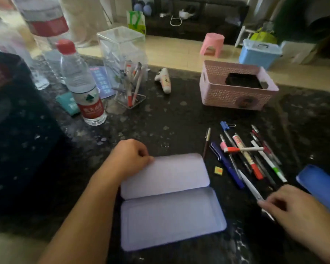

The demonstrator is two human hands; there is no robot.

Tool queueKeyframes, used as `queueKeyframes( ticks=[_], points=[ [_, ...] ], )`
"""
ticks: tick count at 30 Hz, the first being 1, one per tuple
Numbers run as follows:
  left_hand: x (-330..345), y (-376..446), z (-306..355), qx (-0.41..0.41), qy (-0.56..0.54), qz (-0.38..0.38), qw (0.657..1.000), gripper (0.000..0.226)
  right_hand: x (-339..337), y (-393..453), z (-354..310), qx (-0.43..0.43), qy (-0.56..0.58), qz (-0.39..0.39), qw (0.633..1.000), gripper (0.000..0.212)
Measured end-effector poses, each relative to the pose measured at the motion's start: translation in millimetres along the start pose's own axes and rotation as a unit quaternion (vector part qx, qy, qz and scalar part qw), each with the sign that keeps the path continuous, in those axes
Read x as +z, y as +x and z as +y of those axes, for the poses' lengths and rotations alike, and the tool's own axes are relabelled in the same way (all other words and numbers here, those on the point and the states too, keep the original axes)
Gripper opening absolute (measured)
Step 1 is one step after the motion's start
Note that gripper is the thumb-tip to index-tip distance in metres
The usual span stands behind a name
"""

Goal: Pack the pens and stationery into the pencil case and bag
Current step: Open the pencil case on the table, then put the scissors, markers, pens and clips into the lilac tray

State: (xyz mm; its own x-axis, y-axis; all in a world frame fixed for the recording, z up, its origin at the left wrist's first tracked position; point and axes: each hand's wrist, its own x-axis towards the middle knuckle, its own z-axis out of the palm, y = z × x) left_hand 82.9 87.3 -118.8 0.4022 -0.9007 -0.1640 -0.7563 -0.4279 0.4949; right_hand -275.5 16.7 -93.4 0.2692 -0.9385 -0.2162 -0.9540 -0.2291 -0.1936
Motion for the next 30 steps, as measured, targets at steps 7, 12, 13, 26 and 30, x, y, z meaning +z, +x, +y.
queueKeyframes(
  ticks=[7,12,13,26,30],
  points=[
    [5.8,0.4,-2.8,0.024,-0.043,0.020,0.999,0.013,-17.9,-57.7,-14.8,0.061,0.308,-0.025,0.949,0.052],
    [7.9,-0.9,-1.7,0.055,-0.043,0.030,0.997,0.011,17.5,-71.7,-116.9,0.124,0.539,-0.173,0.815,0.021],
    [7.2,-1.6,-2.3,0.061,-0.046,0.033,0.996,0.010,27.1,-70.8,-128.3,0.142,0.548,-0.183,0.804,0.019],
    [-0.1,-4.1,-2.5,0.083,-0.091,0.041,0.992,0.006,44.5,-63.9,-186.9,0.149,0.481,-0.268,0.821,0.017],
    [-2.4,-5.1,-8.8,0.079,-0.096,0.039,0.991,0.004,48.4,-57.8,-169.9,-0.077,0.227,-0.104,0.965,0.010]
  ],
)
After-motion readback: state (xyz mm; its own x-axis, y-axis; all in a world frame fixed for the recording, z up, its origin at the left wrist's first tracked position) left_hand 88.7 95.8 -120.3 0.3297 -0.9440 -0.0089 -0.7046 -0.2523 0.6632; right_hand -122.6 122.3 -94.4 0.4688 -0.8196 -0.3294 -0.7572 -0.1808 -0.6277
